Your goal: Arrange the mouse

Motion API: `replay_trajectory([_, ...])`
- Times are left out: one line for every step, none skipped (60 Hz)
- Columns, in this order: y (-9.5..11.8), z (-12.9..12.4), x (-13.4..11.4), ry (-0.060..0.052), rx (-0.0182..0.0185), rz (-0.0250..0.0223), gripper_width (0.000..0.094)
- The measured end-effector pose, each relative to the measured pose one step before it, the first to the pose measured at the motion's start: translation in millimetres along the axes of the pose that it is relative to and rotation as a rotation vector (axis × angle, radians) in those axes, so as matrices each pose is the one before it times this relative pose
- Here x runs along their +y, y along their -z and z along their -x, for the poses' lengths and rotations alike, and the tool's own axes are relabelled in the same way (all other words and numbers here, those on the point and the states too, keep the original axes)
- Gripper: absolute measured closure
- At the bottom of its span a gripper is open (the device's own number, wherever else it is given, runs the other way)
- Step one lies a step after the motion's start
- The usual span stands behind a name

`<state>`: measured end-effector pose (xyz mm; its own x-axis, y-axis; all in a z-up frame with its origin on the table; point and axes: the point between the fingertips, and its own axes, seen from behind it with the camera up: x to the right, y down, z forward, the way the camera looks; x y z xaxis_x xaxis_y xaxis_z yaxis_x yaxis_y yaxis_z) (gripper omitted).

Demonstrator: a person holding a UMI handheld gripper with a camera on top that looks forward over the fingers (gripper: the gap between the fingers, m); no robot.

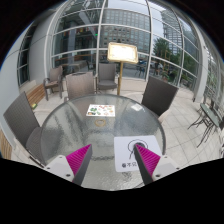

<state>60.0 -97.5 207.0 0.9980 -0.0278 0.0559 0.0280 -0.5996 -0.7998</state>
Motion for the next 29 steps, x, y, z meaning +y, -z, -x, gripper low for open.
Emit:
replay_trajectory([1.79, 2.23, 2.5, -0.0028, -0.00251, 0.00345, 0.008])
replay_trajectory([2.62, 2.15, 2.31, -0.0006, -0.00168, 0.00291, 0.008])
replay_trajectory([2.43, 2.0, 1.98, 0.0018, -0.00072, 0.00182, 0.0083])
replay_trajectory([2.34, 1.88, 1.82, 0.0029, 0.00071, 0.00124, 0.0081])
replay_trajectory([2.33, 1.36, 1.47, 0.0023, 0.00224, 0.00107, 0.0081])
replay_trajectory([5.06, 0.89, 3.94, 0.0001, 0.00107, -0.00114, 0.0081])
replay_trajectory([1.79, 2.38, 0.63, 0.0009, 0.00202, -0.0004, 0.0081])
replay_trajectory([0.98, 1.77, 0.88, -0.0004, -0.00002, 0.00183, 0.008])
replay_trajectory([1.1, 1.85, 1.01, 0.001, -0.00131, 0.00296, 0.0081])
replay_trajectory([1.24, 2.41, 1.51, 0.0026, -0.0022, 0.00276, 0.0083])
replay_trajectory([1.36, 2.55, 0.87, 0.0034, -0.0033, 0.00088, 0.008])
replay_trajectory([3.06, -2.01, 2.32, 0.0039, -0.00419, -0.00121, 0.008])
replay_trajectory([2.39, 5.01, 0.86, 0.0023, -0.00048, -0.00305, 0.0081])
replay_trajectory([1.59, 1.77, 0.38, 0.0005, -0.00115, -0.00179, 0.008])
replay_trajectory([1.63, 1.35, 0.15, 0.0002, -0.00026, -0.00115, 0.0082])
replay_trajectory([1.41, 0.58, -0.03, 0.0003, 0.00008, -0.0006, 0.0082])
replay_trajectory([1.21, 0.8, 0.25, 0.0004, 0.00072, -0.00012, 0.0082])
replay_trajectory([1.34, 0.59, -0.09, 0.0005, 0.00127, -0.00065, 0.0081])
replay_trajectory([1.31, 0.63, -0.47, 0.0002, 0.00105, -0.00205, 0.008])
replay_trajectory([1.75, -0.47, 0.43, 0.0004, -0.0002, -0.00339, 0.008])
replay_trajectory([1.28, 0.46, -1.0, 0.0005, 0.00066, -0.00347, 0.0081])
replay_trajectory([1.41, 0.47, -0.74, 0.0001, 0.00065, -0.00299, 0.008])
replay_trajectory([1.39, 0.45, -0.71, -0.0005, 0.00058, -0.00204, 0.008])
replay_trajectory([1.1, 0.25, -0.56, -0.0012, 0.00003, -0.00217, 0.0079])
replay_trajectory([1.11, 0.3, -0.7, -0.0012, -0.00073, -0.00287, 0.0081])
replay_trajectory([0.77, 1.31, -1.32, -0.0011, -0.00193, -0.00258, 0.008])
replay_trajectory([0.58, -0.43, 0.02, 0.0, -0.00254, -0.00354, 0.0078])
replay_trajectory([1.32, 0.38, -0.58, -0.0002, -0.00177, -0.00253, 0.0078])
replay_trajectory([1.16, 0.24, -0.81, -0.0007, -0.00051, -0.00223, 0.008])
